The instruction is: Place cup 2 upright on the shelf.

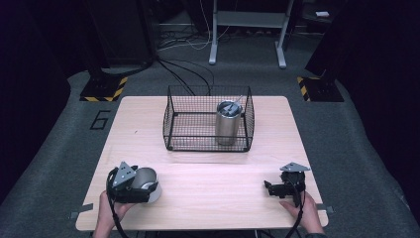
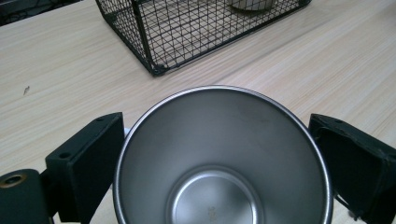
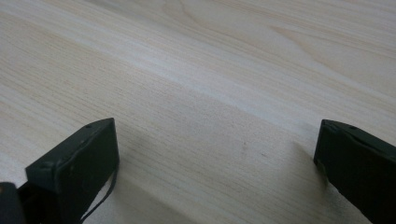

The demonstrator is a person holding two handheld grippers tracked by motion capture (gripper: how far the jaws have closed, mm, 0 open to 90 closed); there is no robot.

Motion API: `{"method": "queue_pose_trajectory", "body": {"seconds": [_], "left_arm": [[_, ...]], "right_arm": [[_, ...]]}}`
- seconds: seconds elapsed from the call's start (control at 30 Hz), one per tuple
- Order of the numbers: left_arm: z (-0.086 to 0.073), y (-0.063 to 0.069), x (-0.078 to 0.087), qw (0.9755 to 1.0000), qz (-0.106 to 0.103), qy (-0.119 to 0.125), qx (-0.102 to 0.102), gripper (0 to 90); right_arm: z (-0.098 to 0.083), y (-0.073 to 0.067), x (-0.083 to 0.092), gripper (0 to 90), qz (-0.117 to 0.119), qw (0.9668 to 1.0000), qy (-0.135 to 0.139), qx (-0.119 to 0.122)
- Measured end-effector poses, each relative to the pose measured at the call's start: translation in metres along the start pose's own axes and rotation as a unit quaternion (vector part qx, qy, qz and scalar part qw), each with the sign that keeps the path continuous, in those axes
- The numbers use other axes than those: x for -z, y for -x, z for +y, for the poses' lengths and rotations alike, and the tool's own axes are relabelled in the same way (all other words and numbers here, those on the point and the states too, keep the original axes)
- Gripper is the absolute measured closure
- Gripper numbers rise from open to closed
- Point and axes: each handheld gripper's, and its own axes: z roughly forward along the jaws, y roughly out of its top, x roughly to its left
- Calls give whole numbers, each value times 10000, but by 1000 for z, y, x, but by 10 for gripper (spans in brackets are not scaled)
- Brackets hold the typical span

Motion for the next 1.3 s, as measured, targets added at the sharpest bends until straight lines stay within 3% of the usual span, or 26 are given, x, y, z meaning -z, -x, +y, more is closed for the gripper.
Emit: {"method": "queue_pose_trajectory", "body": {"seconds": [0.33,0.7,1.3], "left_arm": [[17,2,0,9999,54,-97,-118,67],[41,6,-8,9996,-167,5,-206,67],[74,13,-18,9986,-265,56,-448,67]], "right_arm": [[-1,3,1,0,144,9998,-40,107],[-1,4,2,0,202,9996,-49,166],[-1,4,1,0,214,9996,-7,162]]}}
